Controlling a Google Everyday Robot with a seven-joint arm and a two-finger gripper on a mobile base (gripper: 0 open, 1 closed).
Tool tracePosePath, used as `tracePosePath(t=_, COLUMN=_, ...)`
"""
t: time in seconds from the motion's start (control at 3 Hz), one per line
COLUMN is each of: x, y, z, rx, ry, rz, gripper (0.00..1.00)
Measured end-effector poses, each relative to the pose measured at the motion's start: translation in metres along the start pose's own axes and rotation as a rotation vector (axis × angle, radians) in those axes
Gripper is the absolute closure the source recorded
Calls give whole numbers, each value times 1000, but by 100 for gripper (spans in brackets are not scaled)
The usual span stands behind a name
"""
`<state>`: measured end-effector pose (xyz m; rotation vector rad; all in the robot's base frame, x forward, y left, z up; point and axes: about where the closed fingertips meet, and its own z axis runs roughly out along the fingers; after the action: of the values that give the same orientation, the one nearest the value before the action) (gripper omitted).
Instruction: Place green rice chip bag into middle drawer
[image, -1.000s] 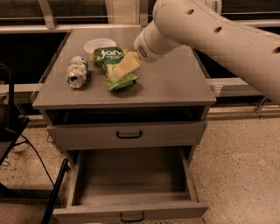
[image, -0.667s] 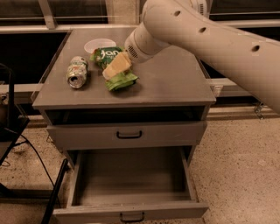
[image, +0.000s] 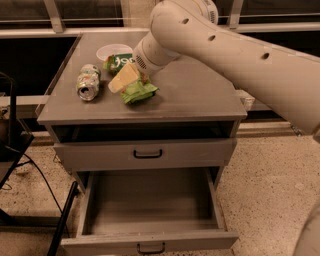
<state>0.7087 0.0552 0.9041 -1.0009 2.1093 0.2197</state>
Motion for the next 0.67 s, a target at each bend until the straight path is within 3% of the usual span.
tracePosePath(t=0.67, x=12, y=-8, z=29, rx=8, ry=44, rz=35, gripper=0)
